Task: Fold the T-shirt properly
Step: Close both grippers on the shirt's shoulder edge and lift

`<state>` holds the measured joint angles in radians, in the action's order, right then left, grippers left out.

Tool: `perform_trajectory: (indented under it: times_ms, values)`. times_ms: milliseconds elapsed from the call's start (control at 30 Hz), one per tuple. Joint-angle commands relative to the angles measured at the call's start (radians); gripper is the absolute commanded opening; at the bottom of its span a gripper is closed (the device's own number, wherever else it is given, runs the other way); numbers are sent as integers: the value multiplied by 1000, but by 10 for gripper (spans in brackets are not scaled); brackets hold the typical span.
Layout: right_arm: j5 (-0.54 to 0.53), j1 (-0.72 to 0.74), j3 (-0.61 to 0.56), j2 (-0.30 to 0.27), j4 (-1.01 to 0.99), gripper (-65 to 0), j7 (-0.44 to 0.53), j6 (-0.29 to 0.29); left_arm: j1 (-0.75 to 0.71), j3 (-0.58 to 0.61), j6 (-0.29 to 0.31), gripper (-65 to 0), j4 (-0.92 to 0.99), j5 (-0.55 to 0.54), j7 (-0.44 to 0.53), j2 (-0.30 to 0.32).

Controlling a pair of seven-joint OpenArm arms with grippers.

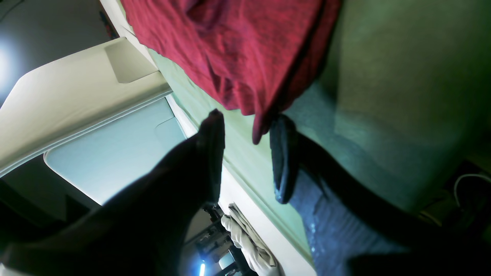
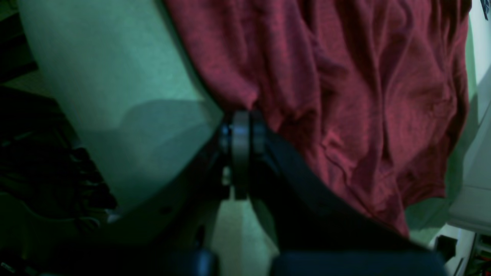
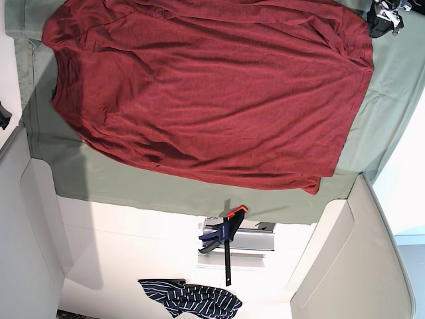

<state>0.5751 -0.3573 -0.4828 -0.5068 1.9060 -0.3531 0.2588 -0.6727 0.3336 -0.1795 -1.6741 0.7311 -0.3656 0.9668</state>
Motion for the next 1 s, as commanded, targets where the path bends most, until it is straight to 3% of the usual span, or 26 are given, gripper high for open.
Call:
perform_trajectory:
  times_ms: [0, 100, 300, 467, 533, 667, 900, 967]
  values:
    - [0, 2, 3, -8, 14, -650, 12, -8, -3, -6, -19, -466, -8, 6, 6, 20]
    - [0, 2, 3, -8, 14, -650, 12, -8, -3, -6, -18, -494, -8, 2, 11, 20]
    - [0, 2, 3, -8, 14, -650, 12, -8, -3, -6, -18, -650, -8, -2, 21, 20]
    - [1, 2, 3, -8, 14, -650, 12, -14, -3, -7, -19, -650, -8, -24, 22, 20]
    - [14, 2, 3, -8, 14, -650, 11, -54, -3, -7, -20, -650, -9, -23, 2, 20]
    - [57, 2, 10, -8, 15, -650, -11, -92, -3, -7, -97, -650, -9, 11, -48, 20]
    - [102, -2, 10, -14, 45, -650, -64, -102, -3, -8, -97, -650, -53, 33, -130, 20]
    - [103, -10, 11, -14, 70, -650, -74, -132, -4, -8, -97, -650, -81, 35, -147, 20]
